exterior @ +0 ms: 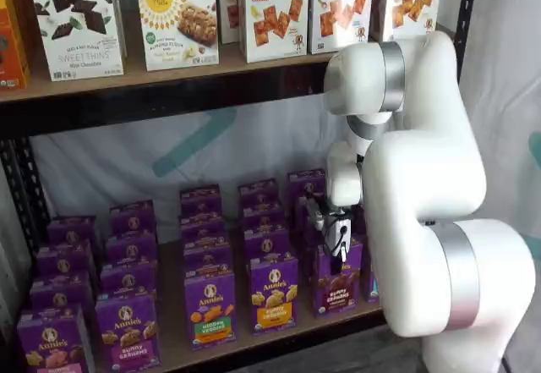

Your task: Pick up the purple box with a brown patch in the center, on the bottom shelf, the fifth box from the left

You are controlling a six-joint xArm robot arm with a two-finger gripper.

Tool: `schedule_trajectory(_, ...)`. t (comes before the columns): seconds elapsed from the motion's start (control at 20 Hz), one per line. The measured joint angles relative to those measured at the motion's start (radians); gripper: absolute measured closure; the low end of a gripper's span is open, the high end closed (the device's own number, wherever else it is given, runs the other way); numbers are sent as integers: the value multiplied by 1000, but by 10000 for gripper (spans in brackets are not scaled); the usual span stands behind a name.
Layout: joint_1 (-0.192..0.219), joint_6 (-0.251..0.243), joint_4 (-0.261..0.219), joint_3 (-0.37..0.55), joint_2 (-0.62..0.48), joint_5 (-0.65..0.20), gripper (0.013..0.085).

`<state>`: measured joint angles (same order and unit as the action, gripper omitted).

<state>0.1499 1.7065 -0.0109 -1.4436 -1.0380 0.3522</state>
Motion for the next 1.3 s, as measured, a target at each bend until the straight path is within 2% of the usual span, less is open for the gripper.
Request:
schedule_trajectory(0.4, -1, 20, 23, 11, 9, -7, 610)
schedule_trajectory(0.55, -1, 20, 23, 14, 13, -3, 690)
schedule_trajectory(0.85, -5, 32, 40, 24, 26, 7, 690)
schedule_trajectory(1.1, -10, -3, 8, 73, 60, -8, 690)
schedule_trajectory(1.3, -8, -45, -39, 140, 104, -29, 690)
